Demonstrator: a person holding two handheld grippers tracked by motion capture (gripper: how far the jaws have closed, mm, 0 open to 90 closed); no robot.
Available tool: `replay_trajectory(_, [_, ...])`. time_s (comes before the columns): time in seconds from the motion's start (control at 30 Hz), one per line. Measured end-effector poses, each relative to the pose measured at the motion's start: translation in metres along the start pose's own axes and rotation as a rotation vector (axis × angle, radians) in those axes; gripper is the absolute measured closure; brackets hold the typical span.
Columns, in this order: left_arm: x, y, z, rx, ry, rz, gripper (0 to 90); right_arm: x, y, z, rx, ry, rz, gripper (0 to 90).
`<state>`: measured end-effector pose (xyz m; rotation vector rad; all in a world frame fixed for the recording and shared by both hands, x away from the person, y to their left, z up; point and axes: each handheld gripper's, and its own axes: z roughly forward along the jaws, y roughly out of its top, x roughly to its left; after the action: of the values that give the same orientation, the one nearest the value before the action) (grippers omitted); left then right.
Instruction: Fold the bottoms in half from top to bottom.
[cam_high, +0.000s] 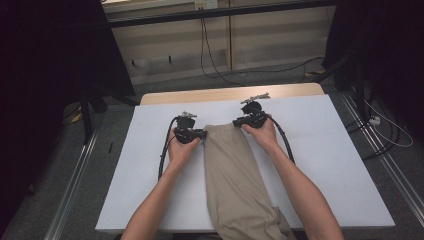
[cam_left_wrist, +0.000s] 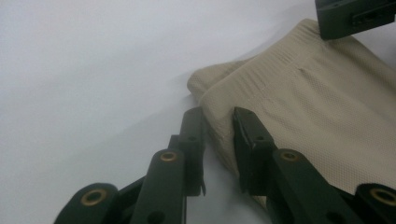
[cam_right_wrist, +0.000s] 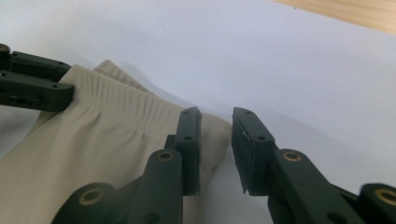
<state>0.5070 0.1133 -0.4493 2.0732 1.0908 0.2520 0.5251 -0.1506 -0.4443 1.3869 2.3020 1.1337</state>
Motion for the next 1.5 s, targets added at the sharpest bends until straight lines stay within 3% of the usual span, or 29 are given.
replay_trajectory(0.1, [-0.001,-0.001,0.001,0.005,0.012,0.003,73.6,-0.004,-0.004,0.008,0.026,0.014,0.021,70.2])
replay_trajectory(0.17, [0.001,-0.001,0.000,0.005,0.012,-0.007,71.3,-0.005,-0.007,0.010,0.013,0.028,0.036,70.2])
replay_trajectory(0.23, [0.002,0.000,-0.003,0.003,0.020,-0.010,62.0,-0.005,-0.007,0.010,0.018,0.034,0.029,70.3])
replay_trajectory(0.3, [0.001,0.002,-0.006,0.001,0.015,-0.014,45.1,-0.004,-0.007,0.011,0.022,0.033,0.026,71.2])
replay_trajectory(0.37, [0.003,0.004,-0.007,-0.006,-0.014,-0.021,45.8,-0.002,-0.007,0.011,0.028,0.041,0.027,71.5])
replay_trajectory(0.4, [0.004,0.004,-0.007,-0.018,-0.007,-0.034,43.8,-0.002,-0.007,0.011,0.032,0.046,0.034,71.5])
replay_trajectory(0.53, [0.012,0.003,0.002,-0.005,-0.029,-0.093,48.2,-0.005,-0.007,0.011,0.042,0.079,0.046,74.3])
replay_trajectory(0.63, [0.013,0.002,0.009,-0.016,-0.063,-0.112,56.6,-0.005,-0.006,0.010,0.047,0.083,0.042,82.5])
replay_trajectory(0.77, [0.012,0.002,0.015,-0.016,-0.093,-0.152,65.4,-0.004,-0.006,0.008,0.050,0.079,0.040,85.2])
replay_trajectory(0.87, [0.015,0.007,0.014,0.033,-0.130,-0.150,73.9,-0.003,-0.007,0.008,0.044,0.078,0.050,85.4])
replay_trajectory(1.0, [0.010,0.010,0.012,0.050,-0.115,-0.107,81.7,-0.003,-0.007,0.008,0.043,0.079,0.032,83.3])
replay_trajectory(1.1, [0.010,0.009,0.011,0.048,-0.113,-0.105,82.0,-0.005,-0.007,0.009,0.038,0.053,0.024,67.8])
replay_trajectory(1.13, [0.011,0.008,0.011,0.049,-0.116,-0.104,82.0,-0.005,-0.007,0.010,0.040,0.038,0.026,66.4])
replay_trajectory(1.23, [0.012,0.008,0.012,0.037,-0.117,-0.116,82.0,-0.008,-0.008,0.011,0.044,0.097,0.068,75.8])
replay_trajectory(1.37, [0.015,0.007,0.011,0.033,-0.133,-0.126,82.0,-0.012,-0.008,0.012,0.056,0.164,0.111,80.8])
replay_trajectory(1.5, [0.013,0.011,0.007,0.009,-0.117,-0.121,82.0,-0.005,-0.006,0.009,0.051,0.135,0.056,84.3])
